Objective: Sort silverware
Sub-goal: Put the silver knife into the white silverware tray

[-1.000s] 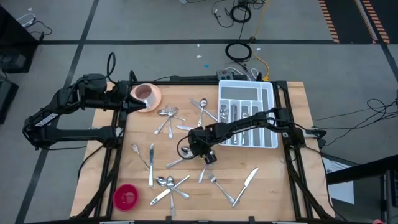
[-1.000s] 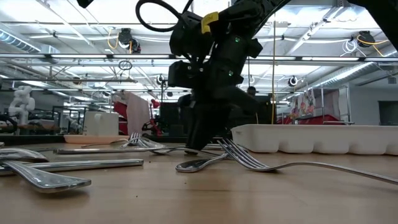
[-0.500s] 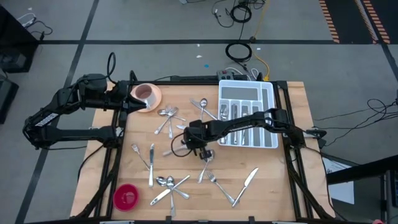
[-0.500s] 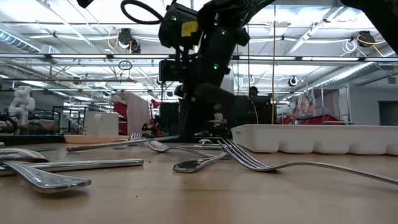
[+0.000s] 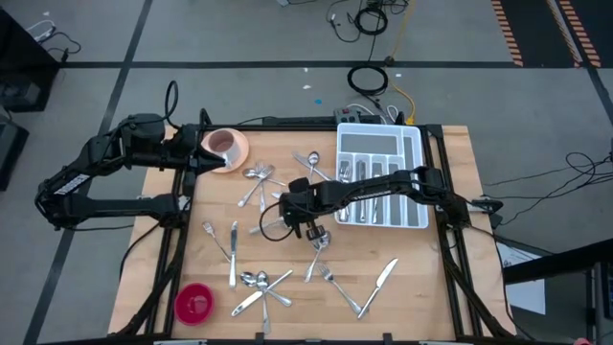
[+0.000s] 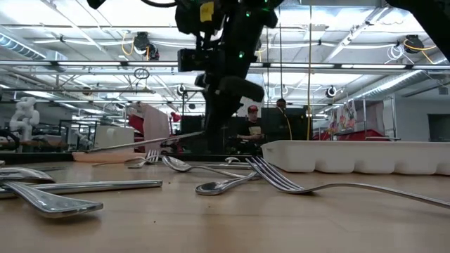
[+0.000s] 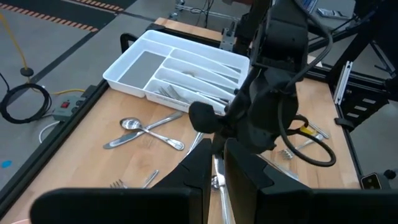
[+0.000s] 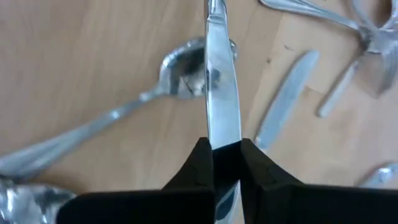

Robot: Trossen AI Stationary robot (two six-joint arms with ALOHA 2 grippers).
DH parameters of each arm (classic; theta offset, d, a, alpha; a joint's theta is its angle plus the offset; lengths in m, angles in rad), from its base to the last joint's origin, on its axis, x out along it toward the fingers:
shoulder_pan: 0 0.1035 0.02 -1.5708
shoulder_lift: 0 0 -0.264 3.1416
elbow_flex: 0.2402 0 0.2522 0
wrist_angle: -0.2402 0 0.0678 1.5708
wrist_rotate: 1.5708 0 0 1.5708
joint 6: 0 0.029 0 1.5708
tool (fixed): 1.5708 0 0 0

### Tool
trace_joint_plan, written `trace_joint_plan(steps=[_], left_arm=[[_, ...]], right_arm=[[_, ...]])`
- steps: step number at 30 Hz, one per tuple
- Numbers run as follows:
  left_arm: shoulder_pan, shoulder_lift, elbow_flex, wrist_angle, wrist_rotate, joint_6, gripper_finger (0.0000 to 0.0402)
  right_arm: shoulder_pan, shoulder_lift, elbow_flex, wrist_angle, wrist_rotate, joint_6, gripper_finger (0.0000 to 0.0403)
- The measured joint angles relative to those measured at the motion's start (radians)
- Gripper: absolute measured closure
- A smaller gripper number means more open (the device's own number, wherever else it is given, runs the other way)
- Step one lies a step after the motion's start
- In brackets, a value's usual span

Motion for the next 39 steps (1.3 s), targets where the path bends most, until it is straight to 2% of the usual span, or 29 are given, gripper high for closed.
trace_joint_plan(steps=[7,12,18,26,32,39], left_arm=[[0.000,0.000,0.000,0.000,0.000,0.002,0.0355],[0.000,0.000,0.000,0.000,0.000,0.002,0.0355],[0.000,0.000,0.000,0.000,0.000,0.002,0.0355],[0.000,0.000,0.000,0.000,0.000,0.003,0.0355],[0.000,0.000,0.000,0.011,-0.046,-0.002,0.0355],[0.000,0.006,0.000,0.011,-0.132,-0.003,0.0355]], right_arm=[[-0.008,-0.004,0.111,-0.250,0.146,-0.142,0.0399],[-0.032,-0.062,0.137,-0.386,0.165,-0.203,0.0399],[-0.072,-0.221,0.137,-0.512,0.170,-0.204,0.0399],[-0.130,-0.498,0.139,-0.721,0.172,-0.338,0.0399],[-0.204,-0.645,0.135,-0.758,0.205,-0.508,0.0399],[-0.303,-0.670,0.132,-0.759,0.215,-0.690,0.0399]])
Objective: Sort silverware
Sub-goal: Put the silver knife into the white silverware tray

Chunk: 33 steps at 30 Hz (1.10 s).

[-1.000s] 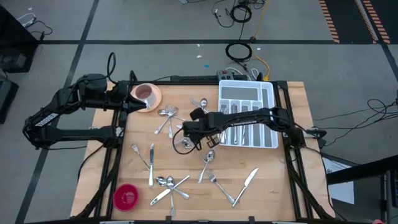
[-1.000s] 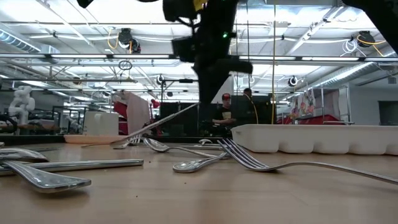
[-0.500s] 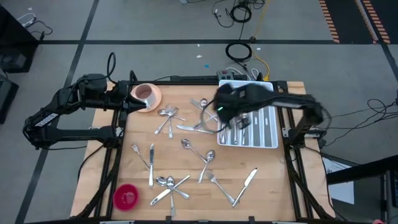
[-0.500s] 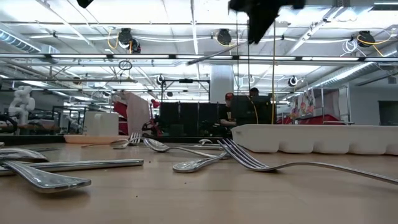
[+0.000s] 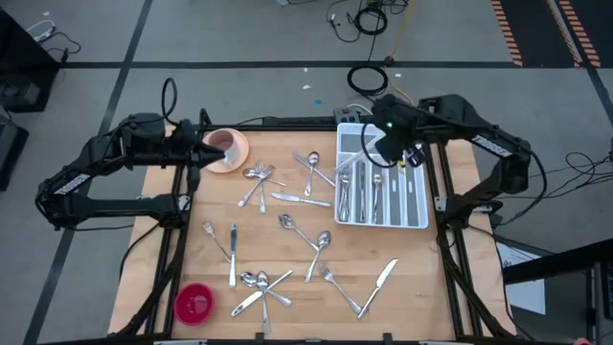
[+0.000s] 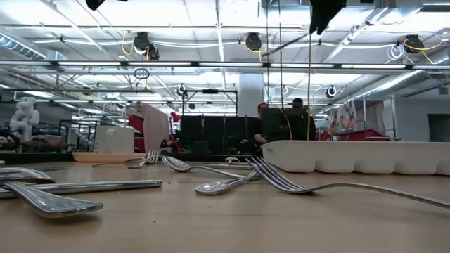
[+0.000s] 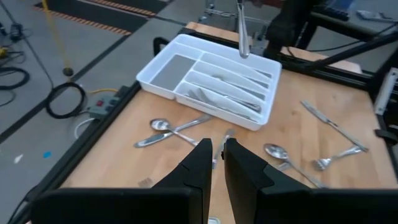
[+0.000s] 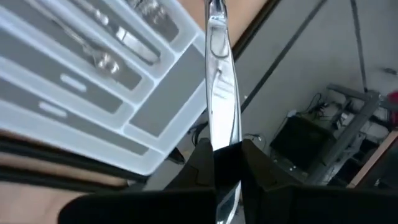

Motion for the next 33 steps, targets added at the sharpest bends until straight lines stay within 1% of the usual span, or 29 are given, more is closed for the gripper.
trace_joint_plan(steps=[2,5,8,12,20,22,25,30,33], left_arm=[[0.000,0.003,0.000,0.000,-0.016,0.000,0.0355],[0.000,0.012,0.000,0.000,-0.028,-0.006,0.0355],[0.000,0.023,0.000,0.000,-0.042,-0.024,0.0355],[0.000,0.040,0.000,-0.001,-0.045,-0.025,0.0355],[0.000,0.083,0.000,-0.001,-0.047,-0.025,0.0355],[0.000,0.095,0.000,-0.001,-0.047,-0.025,0.0355],[0.000,0.110,0.000,-0.001,-0.047,-0.025,0.0355],[0.000,0.129,0.000,-0.001,-0.047,-0.025,0.0355],[0.000,0.134,0.000,-0.002,-0.047,-0.025,0.0355]], right_arm=[[-0.015,0.007,-0.012,0.001,-0.001,-0.074,0.0399],[-0.039,0.008,-0.067,0.000,-0.006,-0.168,0.0399],[-0.061,0.008,-0.145,0.000,-0.009,-0.221,0.0399],[-0.065,0.006,-0.254,0.002,0.014,-0.349,0.0399],[-0.065,0.005,-0.433,0.060,0.053,-0.459,0.0400],[-0.065,0.005,-0.460,0.092,0.055,-0.486,0.0400],[-0.065,0.005,-0.479,0.190,0.041,-0.526,0.0400],[-0.070,0.008,-0.492,0.323,-0.003,-0.605,0.0400],[-0.076,0.022,-0.511,0.328,-0.009,-0.636,0.0400]])
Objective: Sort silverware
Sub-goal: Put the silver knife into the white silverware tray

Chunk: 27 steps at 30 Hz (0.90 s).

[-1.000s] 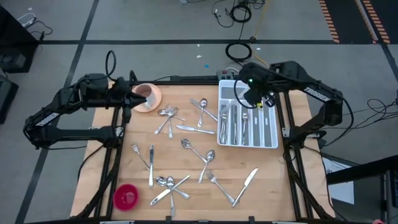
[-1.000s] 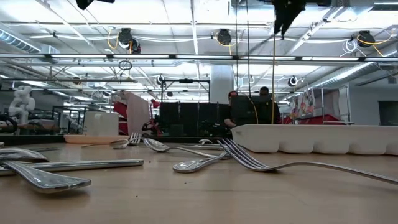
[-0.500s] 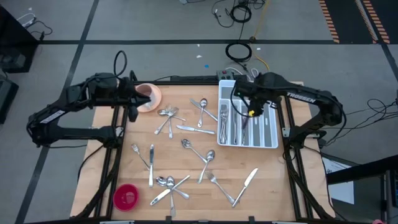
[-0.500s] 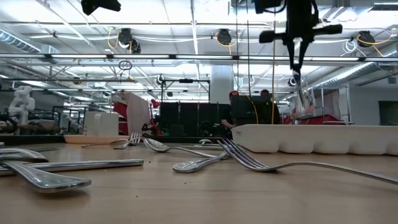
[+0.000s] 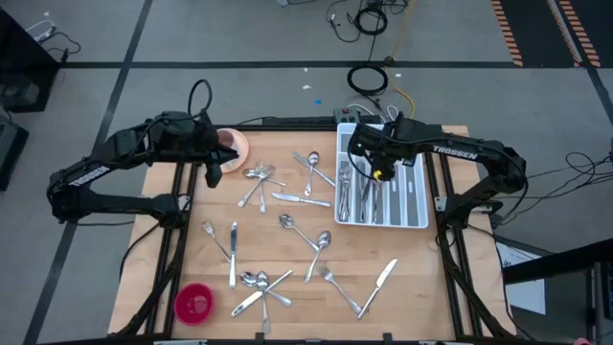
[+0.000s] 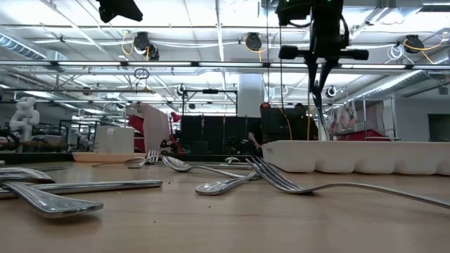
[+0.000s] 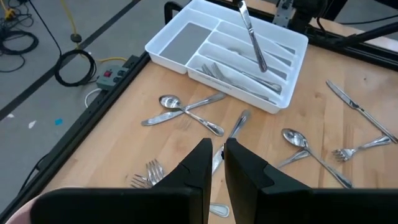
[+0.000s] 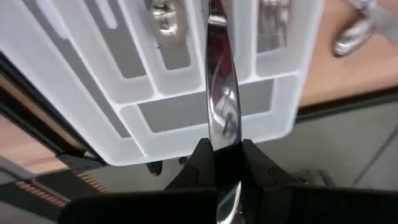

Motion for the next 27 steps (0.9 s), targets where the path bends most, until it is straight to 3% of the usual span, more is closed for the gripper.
trace_joint_plan(steps=[16,27], left_arm=[[0.000,-0.001,0.000,0.000,0.000,0.001,0.0355],[0.000,-0.001,0.000,0.003,-0.008,0.001,0.0355]], right_arm=[[-0.007,0.021,-0.158,0.143,-0.135,-0.068,0.0401],[-0.019,0.021,-0.354,0.452,-0.209,-0.115,0.0402]])
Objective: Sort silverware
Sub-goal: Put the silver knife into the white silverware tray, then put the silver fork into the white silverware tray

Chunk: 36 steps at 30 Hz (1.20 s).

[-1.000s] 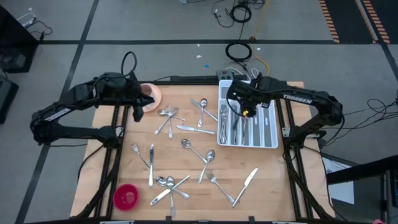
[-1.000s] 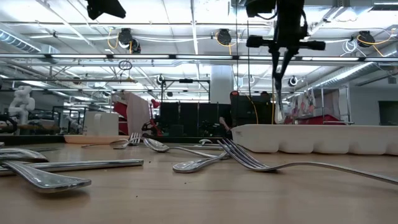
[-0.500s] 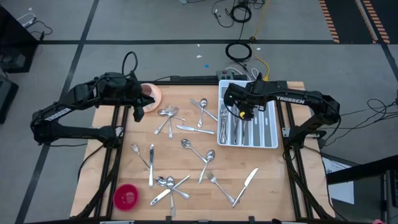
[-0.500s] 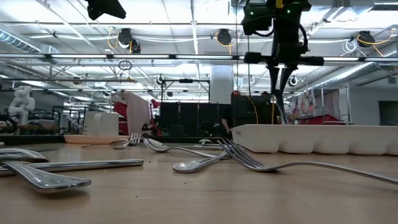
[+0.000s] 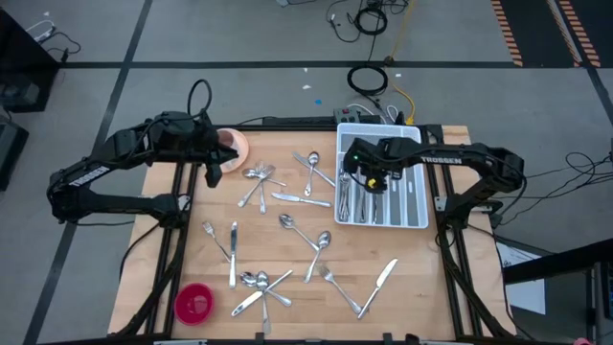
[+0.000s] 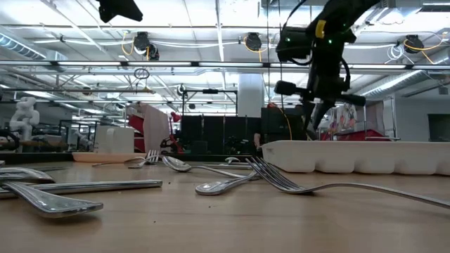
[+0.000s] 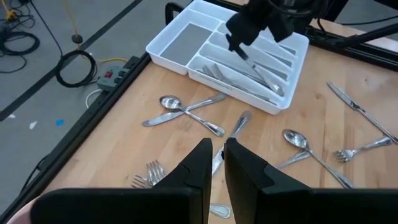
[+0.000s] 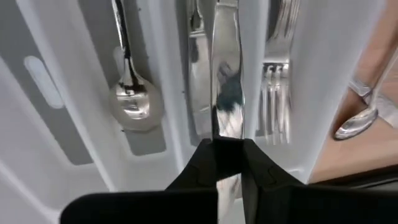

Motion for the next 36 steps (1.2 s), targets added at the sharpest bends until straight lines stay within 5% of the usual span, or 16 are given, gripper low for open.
trace_joint_plan(steps=[15,24,30,36], left_arm=[[0.000,0.000,0.000,0.001,-0.033,-0.001,0.0355],[0.000,0.000,0.000,0.032,-0.034,-0.001,0.0355],[0.000,0.001,0.000,0.034,-0.083,-0.001,0.0355],[0.001,0.059,0.000,0.091,-0.231,-0.054,0.0355]], right_arm=[[-0.041,0.001,-0.091,0.202,-0.048,-0.001,0.0401],[-0.043,0.001,-0.091,0.213,-0.035,0.106,0.0332],[-0.043,-0.004,-0.089,0.239,0.172,0.230,0.0276],[-0.049,-0.047,0.065,0.155,0.339,0.600,0.0258]])
